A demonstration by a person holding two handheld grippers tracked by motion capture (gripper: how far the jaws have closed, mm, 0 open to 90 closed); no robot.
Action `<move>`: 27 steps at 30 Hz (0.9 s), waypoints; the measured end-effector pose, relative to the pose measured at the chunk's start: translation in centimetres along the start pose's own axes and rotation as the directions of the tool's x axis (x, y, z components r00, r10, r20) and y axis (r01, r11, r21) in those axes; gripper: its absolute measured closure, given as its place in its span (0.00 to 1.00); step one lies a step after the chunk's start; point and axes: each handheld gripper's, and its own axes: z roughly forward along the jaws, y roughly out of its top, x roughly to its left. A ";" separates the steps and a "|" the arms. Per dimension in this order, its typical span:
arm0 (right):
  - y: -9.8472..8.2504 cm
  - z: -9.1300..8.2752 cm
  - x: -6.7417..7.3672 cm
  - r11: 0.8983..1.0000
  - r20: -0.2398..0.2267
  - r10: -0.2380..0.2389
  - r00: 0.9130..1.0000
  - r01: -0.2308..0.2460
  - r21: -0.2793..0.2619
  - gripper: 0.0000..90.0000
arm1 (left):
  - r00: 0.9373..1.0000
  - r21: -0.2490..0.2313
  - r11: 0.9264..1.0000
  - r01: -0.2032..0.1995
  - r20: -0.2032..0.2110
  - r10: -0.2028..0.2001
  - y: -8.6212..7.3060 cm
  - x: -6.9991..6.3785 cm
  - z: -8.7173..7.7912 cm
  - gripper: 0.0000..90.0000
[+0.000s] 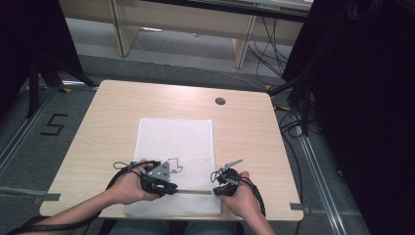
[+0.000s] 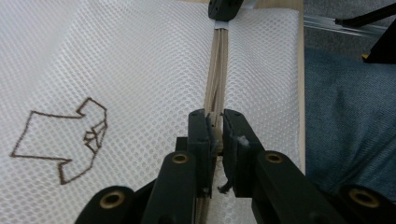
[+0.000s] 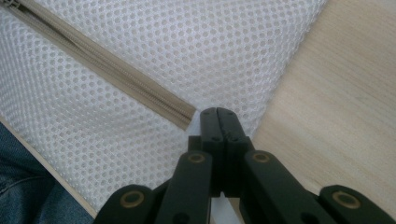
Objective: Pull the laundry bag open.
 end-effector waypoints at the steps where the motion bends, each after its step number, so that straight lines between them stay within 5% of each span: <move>1: 0.0 0.0 0.0 1.000 0.001 0.000 1.000 0.000 0.000 1.00 | 1.000 0.003 1.000 -0.007 0.000 0.007 -0.1 0.1 -0.1 0.90; 27: 0.1 0.0 -0.1 1.000 -0.004 -0.027 1.000 0.027 -0.004 1.00 | 1.000 -0.010 1.000 0.004 -0.012 -0.004 -0.7 0.2 -1.0 0.90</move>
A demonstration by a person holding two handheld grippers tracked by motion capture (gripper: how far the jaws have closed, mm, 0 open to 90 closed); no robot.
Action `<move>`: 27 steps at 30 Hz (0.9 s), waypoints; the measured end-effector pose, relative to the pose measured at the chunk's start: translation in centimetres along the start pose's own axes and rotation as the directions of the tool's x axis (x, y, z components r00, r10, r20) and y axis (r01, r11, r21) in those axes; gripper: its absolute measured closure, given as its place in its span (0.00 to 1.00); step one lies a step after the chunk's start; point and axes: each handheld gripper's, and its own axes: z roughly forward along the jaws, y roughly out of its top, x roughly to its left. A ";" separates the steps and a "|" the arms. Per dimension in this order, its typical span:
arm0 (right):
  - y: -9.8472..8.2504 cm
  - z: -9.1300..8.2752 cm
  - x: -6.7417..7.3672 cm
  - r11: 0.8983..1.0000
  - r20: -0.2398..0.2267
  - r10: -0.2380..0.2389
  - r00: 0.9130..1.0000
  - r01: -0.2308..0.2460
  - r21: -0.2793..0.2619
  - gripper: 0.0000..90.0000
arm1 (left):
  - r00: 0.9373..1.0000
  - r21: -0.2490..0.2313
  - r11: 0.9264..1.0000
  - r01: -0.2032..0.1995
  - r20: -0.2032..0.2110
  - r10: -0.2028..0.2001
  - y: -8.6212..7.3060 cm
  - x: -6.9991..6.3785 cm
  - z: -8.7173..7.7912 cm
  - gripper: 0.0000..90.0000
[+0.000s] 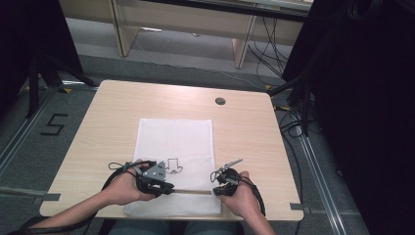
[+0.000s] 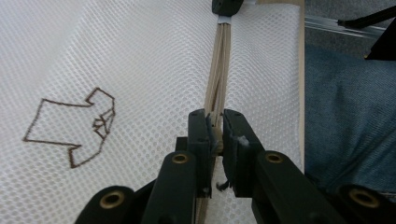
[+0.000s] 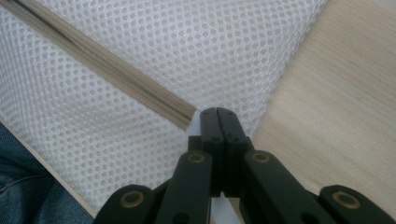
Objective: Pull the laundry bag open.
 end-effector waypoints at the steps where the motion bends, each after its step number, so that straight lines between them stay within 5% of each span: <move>1: 0.0 -0.1 0.2 1.000 0.007 0.025 1.000 -0.026 0.017 1.00 | 1.000 -0.005 1.000 0.007 0.012 -0.007 -0.1 0.0 0.0 0.90; 27: 0.0 -0.1 0.3 0.999 0.018 0.027 0.999 -0.027 0.022 1.00 | 1.000 -0.006 1.000 0.014 -0.003 -0.014 -0.5 0.1 -0.5 0.90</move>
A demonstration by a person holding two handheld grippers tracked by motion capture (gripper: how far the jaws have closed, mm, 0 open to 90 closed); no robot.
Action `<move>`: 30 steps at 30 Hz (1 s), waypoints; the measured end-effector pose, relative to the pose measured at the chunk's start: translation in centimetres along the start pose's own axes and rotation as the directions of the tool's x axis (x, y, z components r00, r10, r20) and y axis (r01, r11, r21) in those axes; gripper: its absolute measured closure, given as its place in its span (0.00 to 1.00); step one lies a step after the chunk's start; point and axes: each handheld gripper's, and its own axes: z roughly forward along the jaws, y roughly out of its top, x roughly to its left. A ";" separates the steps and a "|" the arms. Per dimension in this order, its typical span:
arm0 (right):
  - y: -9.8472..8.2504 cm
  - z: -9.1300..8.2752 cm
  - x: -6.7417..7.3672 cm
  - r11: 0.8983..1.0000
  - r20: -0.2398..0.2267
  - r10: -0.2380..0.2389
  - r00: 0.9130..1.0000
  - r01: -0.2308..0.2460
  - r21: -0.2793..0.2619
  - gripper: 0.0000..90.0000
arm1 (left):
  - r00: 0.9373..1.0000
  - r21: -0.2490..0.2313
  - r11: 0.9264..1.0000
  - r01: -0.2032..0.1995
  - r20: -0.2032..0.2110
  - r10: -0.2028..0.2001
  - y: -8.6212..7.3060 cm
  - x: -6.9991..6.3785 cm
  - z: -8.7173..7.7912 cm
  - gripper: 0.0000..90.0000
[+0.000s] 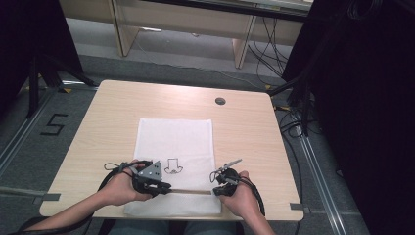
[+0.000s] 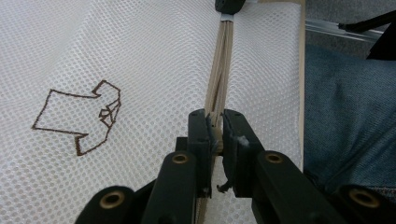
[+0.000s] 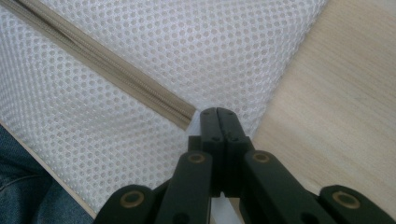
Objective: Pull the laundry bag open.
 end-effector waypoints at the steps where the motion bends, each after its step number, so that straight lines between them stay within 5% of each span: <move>1: 0.0 0.0 0.0 1.000 0.002 0.003 1.000 -0.003 -0.001 1.00 | 1.000 -0.004 1.000 0.002 0.002 -0.002 0.0 0.0 0.0 0.90; 20: 0.0 0.0 0.0 1.000 0.003 0.000 1.000 0.000 -0.002 1.00 | 1.000 0.006 1.000 -0.018 -0.003 0.018 -0.3 0.3 -0.5 0.90; 21: 0.0 0.0 0.0 1.000 0.002 0.001 1.000 -0.001 -0.002 1.00 | 1.000 -0.010 1.000 0.010 0.001 -0.010 -0.4 0.2 -0.5 0.90; 30: 0.0 0.0 0.0 1.000 0.003 0.001 1.000 -0.001 -0.003 1.00 | 1.000 0.000 1.000 0.012 -0.006 -0.012 -0.6 0.5 -0.9 0.90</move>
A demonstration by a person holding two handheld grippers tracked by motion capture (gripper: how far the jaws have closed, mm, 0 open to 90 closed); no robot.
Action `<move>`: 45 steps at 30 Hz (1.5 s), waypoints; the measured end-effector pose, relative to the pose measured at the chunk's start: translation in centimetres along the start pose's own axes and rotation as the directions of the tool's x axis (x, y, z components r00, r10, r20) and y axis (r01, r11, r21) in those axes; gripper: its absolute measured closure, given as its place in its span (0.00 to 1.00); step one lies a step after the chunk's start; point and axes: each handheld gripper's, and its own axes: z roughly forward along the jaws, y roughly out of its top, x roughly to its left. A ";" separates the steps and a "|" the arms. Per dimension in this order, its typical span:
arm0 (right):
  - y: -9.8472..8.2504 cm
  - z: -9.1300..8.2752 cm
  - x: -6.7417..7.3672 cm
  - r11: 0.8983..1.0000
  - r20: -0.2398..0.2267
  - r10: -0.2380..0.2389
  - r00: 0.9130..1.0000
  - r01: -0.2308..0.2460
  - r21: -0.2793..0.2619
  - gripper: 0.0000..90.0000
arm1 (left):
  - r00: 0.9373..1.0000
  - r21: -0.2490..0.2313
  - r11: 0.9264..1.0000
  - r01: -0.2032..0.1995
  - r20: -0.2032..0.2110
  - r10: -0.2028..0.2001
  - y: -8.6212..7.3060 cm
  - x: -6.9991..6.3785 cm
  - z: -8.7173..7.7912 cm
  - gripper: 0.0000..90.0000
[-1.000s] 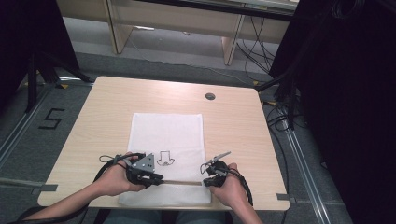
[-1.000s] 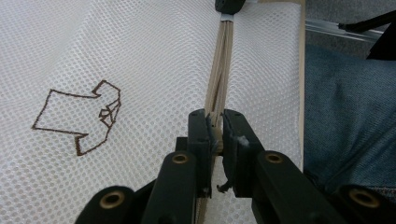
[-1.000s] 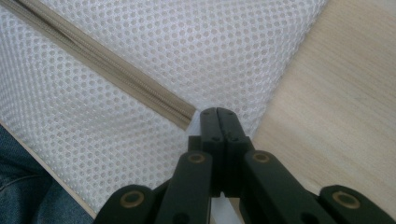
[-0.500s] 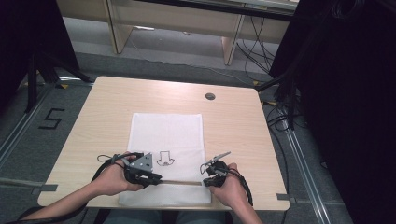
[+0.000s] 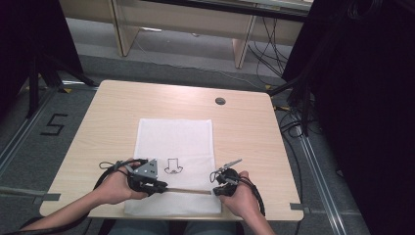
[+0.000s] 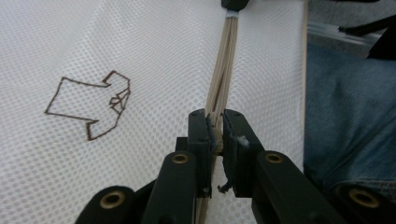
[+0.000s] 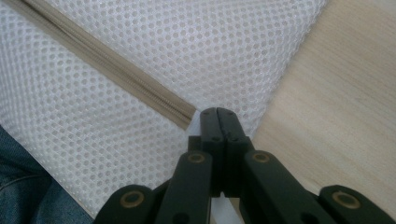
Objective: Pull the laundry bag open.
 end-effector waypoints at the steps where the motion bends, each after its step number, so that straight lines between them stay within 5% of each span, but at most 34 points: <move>1: 0.0 0.0 0.0 1.000 0.000 0.000 1.000 0.000 0.000 1.00 | 1.000 0.000 1.000 -0.002 -0.004 0.002 0.0 -0.1 0.0 0.90; 26: 0.0 0.0 0.0 1.000 -0.003 -0.001 1.000 0.001 0.002 1.00 | 1.000 0.007 1.000 0.002 -0.007 -0.002 -0.4 0.0 -0.4 0.90; 29: -0.1 0.1 -0.1 0.999 -0.007 -0.028 1.000 0.028 -0.022 1.00 | 1.000 0.019 1.000 -0.008 -0.011 0.008 -0.3 0.0 -0.5 0.90; 32: -0.1 0.0 0.0 1.000 -0.002 -0.004 1.000 0.004 -0.005 1.00 | 1.000 0.021 1.000 -0.009 -0.012 0.009 -0.3 0.2 -0.7 0.90; 33: 0.0 0.1 -0.2 0.999 -0.008 -0.033 0.999 0.033 -0.021 1.00 | 1.000 0.014 1.000 0.003 -0.011 -0.003 -0.3 0.1 -0.6 0.90; 44: -0.1 0.1 0.0 1.000 -0.021 0.017 1.000 -0.017 -0.009 1.00 | 1.000 0.012 1.000 -0.007 -0.011 0.007 -0.4 0.2 -0.6 0.91; 45: -0.1 0.1 -0.2 1.000 -0.013 -0.006 1.000 0.006 -0.013 1.00 | 1.000 0.016 1.000 0.003 -0.013 -0.003 -0.5 0.1 -0.6 0.91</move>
